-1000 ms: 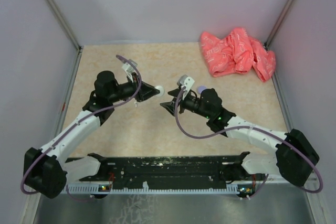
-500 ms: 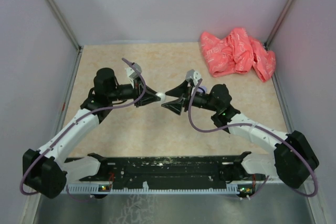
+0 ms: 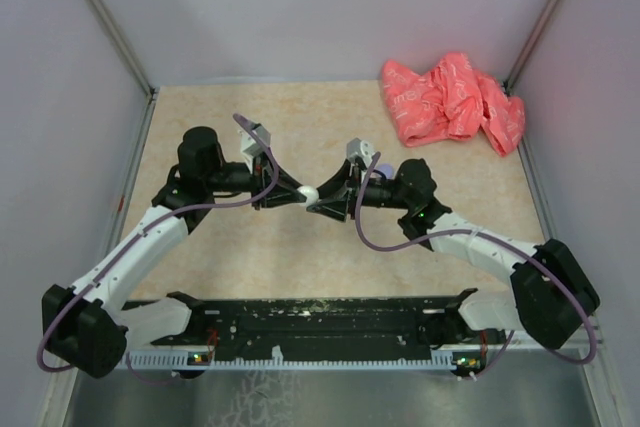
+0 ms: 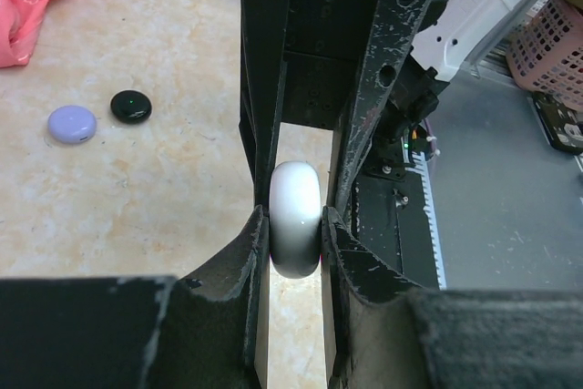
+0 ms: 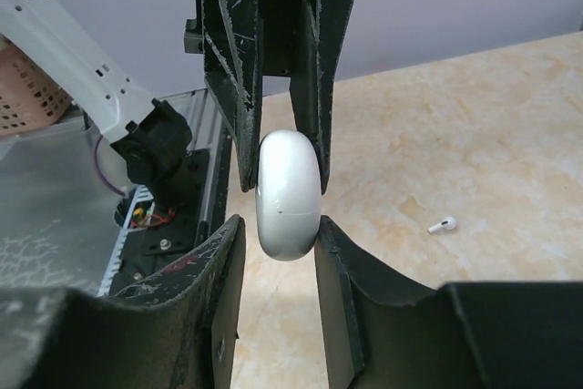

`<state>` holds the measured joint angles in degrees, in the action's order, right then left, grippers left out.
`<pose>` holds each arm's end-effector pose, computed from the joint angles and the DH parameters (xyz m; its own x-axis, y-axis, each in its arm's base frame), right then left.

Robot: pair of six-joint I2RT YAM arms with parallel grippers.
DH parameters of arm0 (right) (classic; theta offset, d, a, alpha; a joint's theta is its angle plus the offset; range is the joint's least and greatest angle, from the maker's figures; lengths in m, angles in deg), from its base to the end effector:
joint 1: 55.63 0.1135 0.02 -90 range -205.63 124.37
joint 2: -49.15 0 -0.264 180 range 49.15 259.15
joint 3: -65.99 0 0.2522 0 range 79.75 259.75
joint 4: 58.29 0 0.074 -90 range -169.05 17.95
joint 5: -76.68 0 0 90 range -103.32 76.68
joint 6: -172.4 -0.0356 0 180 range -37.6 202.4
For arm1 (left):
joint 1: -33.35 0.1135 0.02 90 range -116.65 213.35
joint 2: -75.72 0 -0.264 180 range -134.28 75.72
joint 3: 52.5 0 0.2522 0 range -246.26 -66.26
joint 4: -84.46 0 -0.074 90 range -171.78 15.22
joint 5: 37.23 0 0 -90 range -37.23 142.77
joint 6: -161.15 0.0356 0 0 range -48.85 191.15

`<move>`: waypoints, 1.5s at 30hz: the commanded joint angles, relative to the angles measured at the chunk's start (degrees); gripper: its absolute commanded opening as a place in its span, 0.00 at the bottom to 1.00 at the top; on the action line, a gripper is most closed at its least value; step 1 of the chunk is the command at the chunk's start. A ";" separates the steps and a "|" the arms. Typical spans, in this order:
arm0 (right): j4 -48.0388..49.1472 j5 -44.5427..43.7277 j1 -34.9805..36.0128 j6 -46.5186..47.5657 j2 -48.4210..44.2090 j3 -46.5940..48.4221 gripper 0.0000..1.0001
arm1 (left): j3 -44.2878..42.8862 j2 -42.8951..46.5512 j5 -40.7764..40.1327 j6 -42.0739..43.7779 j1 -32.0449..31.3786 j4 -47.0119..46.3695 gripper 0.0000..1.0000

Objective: Insert the wireless bluetooth earbuds into the charging case
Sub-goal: Open the charging case.

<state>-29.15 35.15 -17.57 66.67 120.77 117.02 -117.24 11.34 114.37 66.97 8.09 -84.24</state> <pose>0.1957 0.1870 0.2898 -0.1562 0.1060 -0.9820 -0.9862 0.0383 0.1610 0.2103 -0.1339 0.3359 -0.2429 0.0763 -0.9670 0.9689 0.0673 -0.2381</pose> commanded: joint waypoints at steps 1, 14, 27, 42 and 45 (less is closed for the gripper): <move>4.78 3.91 -0.27 -1.36 0.92 3.44 0.33 | -2.19 -0.13 2.94 1.18 0.17 -0.61 0.02; 12.25 6.89 -0.27 -7.30 4.07 4.01 0.24 | -1.44 -0.34 2.06 0.49 -0.05 -2.11 0.03; 11.42 8.02 -0.27 -4.25 3.79 3.22 0.00 | -1.98 0.22 -6.14 -7.83 0.04 -1.71 0.20; 12.42 9.84 -0.27 -3.17 2.76 2.19 0.00 | -1.82 0.39 -11.34 -12.93 1.03 0.55 0.43; 12.73 10.21 -0.22 -3.23 2.75 2.10 0.00 | -1.75 0.48 -11.66 -13.36 1.54 0.89 0.46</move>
<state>-21.92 40.18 -18.75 62.85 125.51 117.40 -117.24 11.55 108.06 54.23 8.53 -83.01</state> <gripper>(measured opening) 0.260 0.440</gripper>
